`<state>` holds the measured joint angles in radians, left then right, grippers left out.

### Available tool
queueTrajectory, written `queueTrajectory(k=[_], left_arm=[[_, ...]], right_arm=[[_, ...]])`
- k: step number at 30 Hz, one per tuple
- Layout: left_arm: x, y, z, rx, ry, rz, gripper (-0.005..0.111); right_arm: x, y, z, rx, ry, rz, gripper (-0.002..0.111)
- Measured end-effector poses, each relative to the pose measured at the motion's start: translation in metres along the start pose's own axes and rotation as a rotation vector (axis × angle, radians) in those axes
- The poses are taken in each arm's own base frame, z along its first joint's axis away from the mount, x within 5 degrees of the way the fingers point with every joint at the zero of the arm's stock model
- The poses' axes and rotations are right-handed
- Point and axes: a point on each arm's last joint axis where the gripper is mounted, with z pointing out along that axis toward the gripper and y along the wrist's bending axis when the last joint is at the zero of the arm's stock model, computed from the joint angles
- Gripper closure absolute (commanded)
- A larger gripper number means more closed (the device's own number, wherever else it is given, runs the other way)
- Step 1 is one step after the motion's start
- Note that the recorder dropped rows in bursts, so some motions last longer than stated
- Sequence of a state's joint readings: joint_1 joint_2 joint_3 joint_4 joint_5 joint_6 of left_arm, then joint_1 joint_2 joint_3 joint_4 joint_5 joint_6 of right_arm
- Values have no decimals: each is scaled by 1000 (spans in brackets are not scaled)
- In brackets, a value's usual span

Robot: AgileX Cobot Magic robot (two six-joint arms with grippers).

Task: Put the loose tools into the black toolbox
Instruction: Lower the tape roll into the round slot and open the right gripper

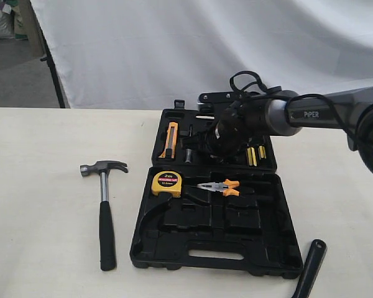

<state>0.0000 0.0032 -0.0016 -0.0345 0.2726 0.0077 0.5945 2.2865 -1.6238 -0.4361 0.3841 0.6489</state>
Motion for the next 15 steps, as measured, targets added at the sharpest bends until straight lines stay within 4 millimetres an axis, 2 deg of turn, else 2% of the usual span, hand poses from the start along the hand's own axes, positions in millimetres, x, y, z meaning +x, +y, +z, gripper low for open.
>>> queueTrajectory(k=[4, 6, 15], left_arm=[[0, 0, 0, 0, 0, 0, 106], [0, 0, 0, 0, 0, 0, 106], [0, 0, 0, 0, 0, 0, 106]], right_arm=[[0, -1, 0, 2, 0, 0, 24], [0, -1, 0, 4, 1, -2, 19], [-3, -3, -2, 22, -15, -52, 17]])
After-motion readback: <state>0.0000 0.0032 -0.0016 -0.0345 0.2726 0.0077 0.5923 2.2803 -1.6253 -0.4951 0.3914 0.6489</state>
